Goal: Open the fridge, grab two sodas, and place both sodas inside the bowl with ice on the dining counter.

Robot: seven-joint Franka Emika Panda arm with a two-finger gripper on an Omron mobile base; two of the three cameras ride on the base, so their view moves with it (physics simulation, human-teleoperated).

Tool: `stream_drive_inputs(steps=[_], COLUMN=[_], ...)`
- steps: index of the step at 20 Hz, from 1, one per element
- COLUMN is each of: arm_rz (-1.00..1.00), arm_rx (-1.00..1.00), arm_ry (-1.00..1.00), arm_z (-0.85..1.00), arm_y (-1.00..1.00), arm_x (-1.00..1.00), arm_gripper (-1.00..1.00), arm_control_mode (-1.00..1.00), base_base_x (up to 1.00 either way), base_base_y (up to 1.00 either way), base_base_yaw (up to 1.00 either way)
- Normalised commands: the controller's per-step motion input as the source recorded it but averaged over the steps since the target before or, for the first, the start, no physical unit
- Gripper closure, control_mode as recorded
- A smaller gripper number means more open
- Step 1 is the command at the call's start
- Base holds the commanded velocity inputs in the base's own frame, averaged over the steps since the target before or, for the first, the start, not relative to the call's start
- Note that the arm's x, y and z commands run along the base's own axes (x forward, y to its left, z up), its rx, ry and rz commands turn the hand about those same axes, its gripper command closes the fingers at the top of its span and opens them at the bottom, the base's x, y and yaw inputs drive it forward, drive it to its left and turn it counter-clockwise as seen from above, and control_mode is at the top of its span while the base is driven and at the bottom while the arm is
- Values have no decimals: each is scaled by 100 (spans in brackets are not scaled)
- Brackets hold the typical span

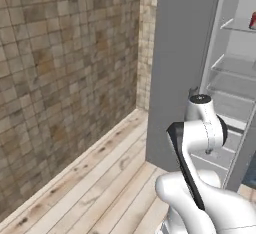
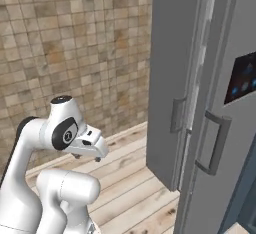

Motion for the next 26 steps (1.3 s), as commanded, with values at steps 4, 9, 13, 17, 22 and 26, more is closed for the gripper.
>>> stream_drive_inputs(steps=[4, 9, 13, 17, 22, 26], arm_rz=[0, 0, 0, 0, 0, 0], arm_rx=[0, 0, 0, 0, 0, 0], arm_ry=[0, 0, 0, 0, 0, 0], arm_z=[0, 0, 0, 0, 0, 0], arm_y=[0, 0, 0, 0, 0, 0], arm_x=[0, 0, 0, 0, 0, 0], arm_gripper=[-100, -100, -100, -100, -100, -100], arm_control_mode=[100, 100, 100, 100, 100, 100], base_base_x=[49, 55, 67, 75, 88, 68], base_base_y=[22, 24, 26, 30, 28, 10], base_base_yaw=[-44, -45, -45, -43, -39, -42])
